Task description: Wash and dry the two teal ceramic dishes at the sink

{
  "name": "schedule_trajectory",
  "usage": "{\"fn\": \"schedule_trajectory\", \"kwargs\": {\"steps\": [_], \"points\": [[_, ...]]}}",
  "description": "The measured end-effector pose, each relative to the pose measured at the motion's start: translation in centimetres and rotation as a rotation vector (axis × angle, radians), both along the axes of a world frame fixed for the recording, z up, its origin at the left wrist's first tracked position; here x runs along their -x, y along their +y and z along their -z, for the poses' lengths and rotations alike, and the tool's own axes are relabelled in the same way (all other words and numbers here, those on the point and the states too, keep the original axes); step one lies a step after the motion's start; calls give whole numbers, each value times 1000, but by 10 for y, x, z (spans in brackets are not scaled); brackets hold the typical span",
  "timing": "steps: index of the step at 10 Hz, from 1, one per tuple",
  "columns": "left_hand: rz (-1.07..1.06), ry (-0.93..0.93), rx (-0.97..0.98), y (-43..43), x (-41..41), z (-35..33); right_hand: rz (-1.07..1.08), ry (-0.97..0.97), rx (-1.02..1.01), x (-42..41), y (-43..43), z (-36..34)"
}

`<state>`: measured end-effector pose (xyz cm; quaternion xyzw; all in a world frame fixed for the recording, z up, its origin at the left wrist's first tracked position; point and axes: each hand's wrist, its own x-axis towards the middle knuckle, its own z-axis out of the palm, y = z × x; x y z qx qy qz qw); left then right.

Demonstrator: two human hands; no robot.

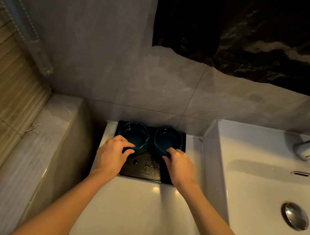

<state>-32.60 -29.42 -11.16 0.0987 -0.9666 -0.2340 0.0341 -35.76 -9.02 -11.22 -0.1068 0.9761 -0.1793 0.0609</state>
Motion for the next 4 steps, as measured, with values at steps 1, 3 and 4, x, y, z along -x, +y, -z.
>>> {"fn": "schedule_trajectory", "kwargs": {"steps": [1, 3, 4], "points": [[-4, -26, 31, 2, 1, -6, -18, -102, -7, -1, -1, -6], [49, -20, 57, 7, -22, -31, -43, -128, -4, -34, 12, -44], [63, 93, 10, 8, -56, -58, -72, -50, 23, -71, 20, -74]]}}
